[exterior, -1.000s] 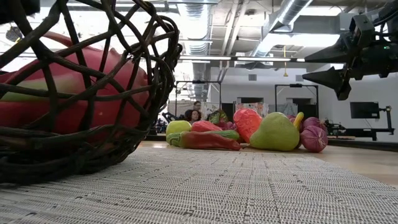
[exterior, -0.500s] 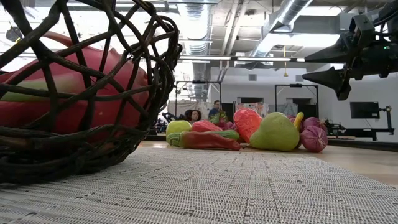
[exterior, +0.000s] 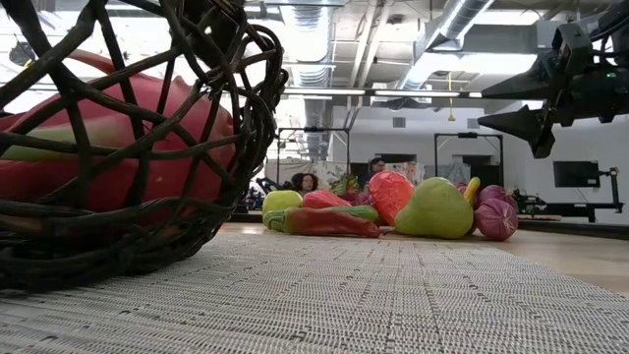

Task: Build produce basket
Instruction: Put the green lime into the mesh basket

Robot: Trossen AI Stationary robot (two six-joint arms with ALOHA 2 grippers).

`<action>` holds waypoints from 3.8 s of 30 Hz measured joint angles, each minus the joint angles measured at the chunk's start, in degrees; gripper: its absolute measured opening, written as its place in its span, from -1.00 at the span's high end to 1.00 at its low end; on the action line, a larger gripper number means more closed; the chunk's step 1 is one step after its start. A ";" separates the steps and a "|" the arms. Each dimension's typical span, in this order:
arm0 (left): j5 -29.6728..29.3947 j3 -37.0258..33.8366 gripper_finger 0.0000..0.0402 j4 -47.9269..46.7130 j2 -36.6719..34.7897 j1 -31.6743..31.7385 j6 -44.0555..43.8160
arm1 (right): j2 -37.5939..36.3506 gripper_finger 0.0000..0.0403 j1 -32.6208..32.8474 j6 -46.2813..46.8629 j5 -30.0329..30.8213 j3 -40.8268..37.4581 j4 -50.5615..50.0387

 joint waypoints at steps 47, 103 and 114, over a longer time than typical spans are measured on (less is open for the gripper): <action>21.64 -0.17 -0.65 10.10 31.21 38.54 5.53 | 0.01 -0.27 0.00 -4.50 0.13 -0.01 0.00; 23.83 2.67 -0.78 2.69 -4.90 23.35 4.29 | 92.57 -0.27 -13.87 -17.89 -13.96 65.99 15.09; 23.87 2.67 -0.78 0.86 -5.07 23.24 5.37 | 119.59 -0.27 -13.52 -19.15 -15.09 103.92 -2.20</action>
